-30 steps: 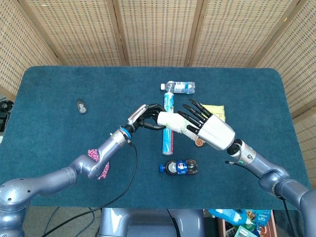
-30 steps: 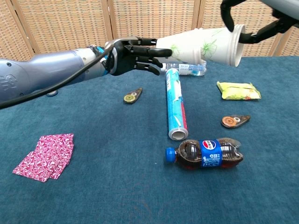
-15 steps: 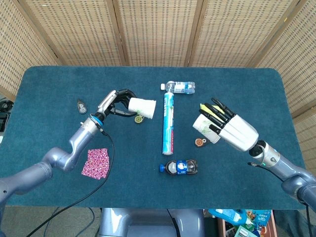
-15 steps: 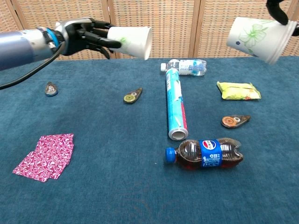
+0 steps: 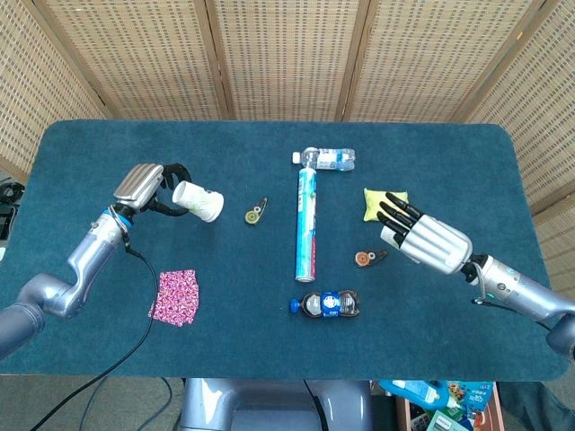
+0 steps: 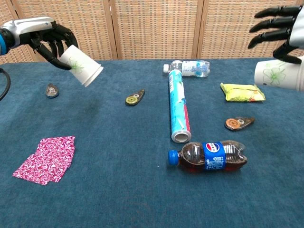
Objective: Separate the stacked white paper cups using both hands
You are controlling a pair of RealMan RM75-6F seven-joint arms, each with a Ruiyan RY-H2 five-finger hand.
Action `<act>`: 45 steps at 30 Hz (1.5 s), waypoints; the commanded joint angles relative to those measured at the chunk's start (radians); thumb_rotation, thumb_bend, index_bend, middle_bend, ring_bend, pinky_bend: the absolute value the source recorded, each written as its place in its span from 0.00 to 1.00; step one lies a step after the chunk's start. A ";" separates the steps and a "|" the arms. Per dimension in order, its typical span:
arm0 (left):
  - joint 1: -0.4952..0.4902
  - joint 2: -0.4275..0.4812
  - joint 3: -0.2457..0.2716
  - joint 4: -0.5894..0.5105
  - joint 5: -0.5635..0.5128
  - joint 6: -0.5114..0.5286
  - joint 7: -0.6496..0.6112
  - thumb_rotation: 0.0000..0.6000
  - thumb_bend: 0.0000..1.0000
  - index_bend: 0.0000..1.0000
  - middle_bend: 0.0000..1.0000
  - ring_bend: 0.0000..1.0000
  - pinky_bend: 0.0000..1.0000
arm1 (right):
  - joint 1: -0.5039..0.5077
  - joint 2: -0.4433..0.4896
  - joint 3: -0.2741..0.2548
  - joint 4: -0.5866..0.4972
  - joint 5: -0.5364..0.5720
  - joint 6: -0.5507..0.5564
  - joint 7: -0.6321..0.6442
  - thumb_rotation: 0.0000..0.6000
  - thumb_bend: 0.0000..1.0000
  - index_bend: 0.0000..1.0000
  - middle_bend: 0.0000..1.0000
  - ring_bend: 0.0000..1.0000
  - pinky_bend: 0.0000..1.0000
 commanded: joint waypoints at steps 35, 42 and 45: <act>0.404 0.283 0.053 -0.536 -0.141 0.481 0.478 1.00 0.16 0.00 0.00 0.00 0.00 | -0.365 0.024 0.120 -0.450 0.393 0.163 0.017 1.00 0.00 0.00 0.00 0.00 0.00; 0.523 0.303 0.097 -0.645 -0.136 0.613 0.568 1.00 0.16 0.00 0.00 0.00 0.00 | -0.451 0.012 0.139 -0.540 0.465 0.195 0.039 1.00 0.00 0.00 0.00 0.00 0.00; 0.553 0.309 0.113 -0.678 -0.130 0.639 0.614 1.00 0.16 0.00 0.00 0.00 0.00 | -0.480 0.016 0.151 -0.584 0.477 0.220 0.026 1.00 0.00 0.00 0.00 0.00 0.00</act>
